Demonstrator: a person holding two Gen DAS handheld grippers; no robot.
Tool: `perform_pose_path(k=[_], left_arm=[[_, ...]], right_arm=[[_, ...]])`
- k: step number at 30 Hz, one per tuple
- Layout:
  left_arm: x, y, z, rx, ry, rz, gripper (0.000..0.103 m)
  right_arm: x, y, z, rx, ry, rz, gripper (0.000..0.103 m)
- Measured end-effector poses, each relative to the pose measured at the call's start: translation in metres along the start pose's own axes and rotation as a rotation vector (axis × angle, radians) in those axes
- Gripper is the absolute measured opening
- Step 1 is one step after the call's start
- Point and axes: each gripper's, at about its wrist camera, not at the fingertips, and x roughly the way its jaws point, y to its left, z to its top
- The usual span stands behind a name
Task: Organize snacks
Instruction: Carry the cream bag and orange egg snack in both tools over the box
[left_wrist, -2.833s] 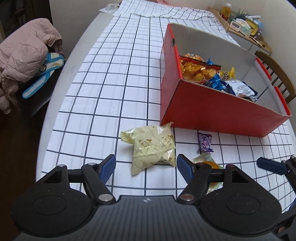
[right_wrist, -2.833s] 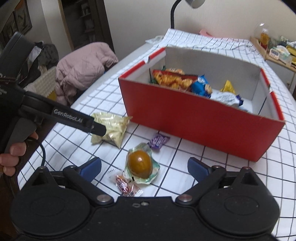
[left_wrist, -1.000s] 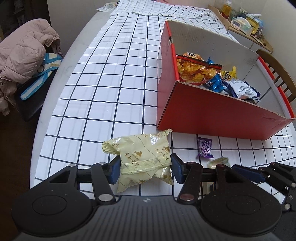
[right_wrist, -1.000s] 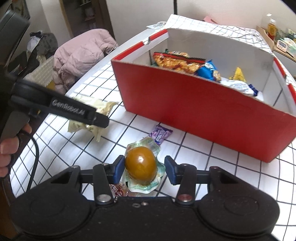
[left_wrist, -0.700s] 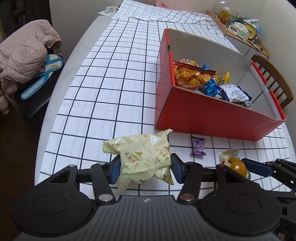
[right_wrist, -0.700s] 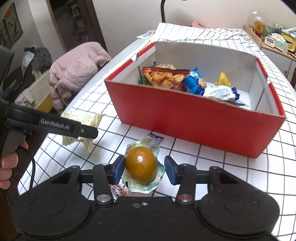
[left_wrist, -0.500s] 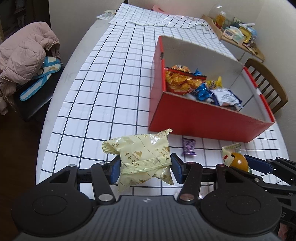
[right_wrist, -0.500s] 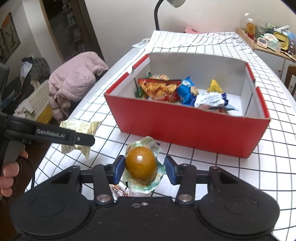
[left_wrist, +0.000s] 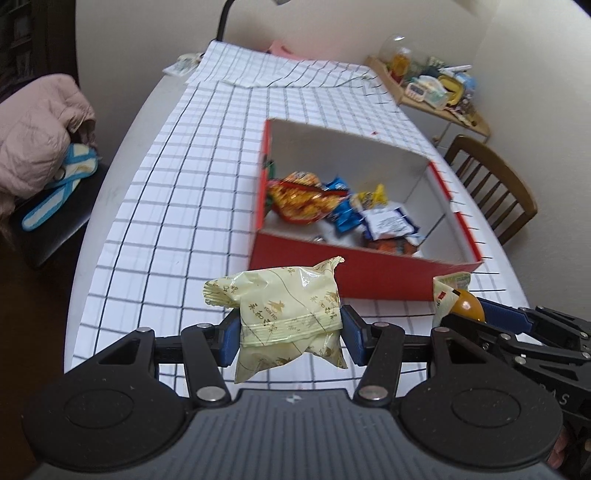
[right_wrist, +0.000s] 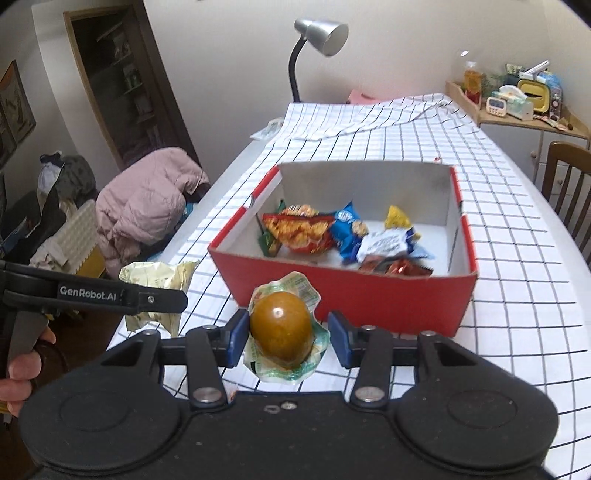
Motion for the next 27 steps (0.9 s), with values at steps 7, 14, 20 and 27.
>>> perform_pose_path(k=[7, 14, 20, 27], left_arm=[[-0.007, -0.022, 0.013, 0.041, -0.02, -0.018, 0.055], [-0.004, -0.039, 0.03, 0.073, -0.039, -0.022, 0.055], [0.005, -0.048, 0.048, 0.09, -0.047, -0.008, 0.055], [0.025, -0.053, 0.071, 0.096, -0.036, 0.015, 0.055]], right_arm=[[-0.014, -0.011, 0.013, 0.006, -0.041, -0.027, 0.045], [-0.019, -0.024, 0.026, 0.005, -0.07, -0.055, 0.045], [-0.013, -0.039, 0.039, 0.016, -0.078, -0.08, 0.045], [0.006, -0.058, 0.055, 0.038, -0.06, -0.108, 0.045]])
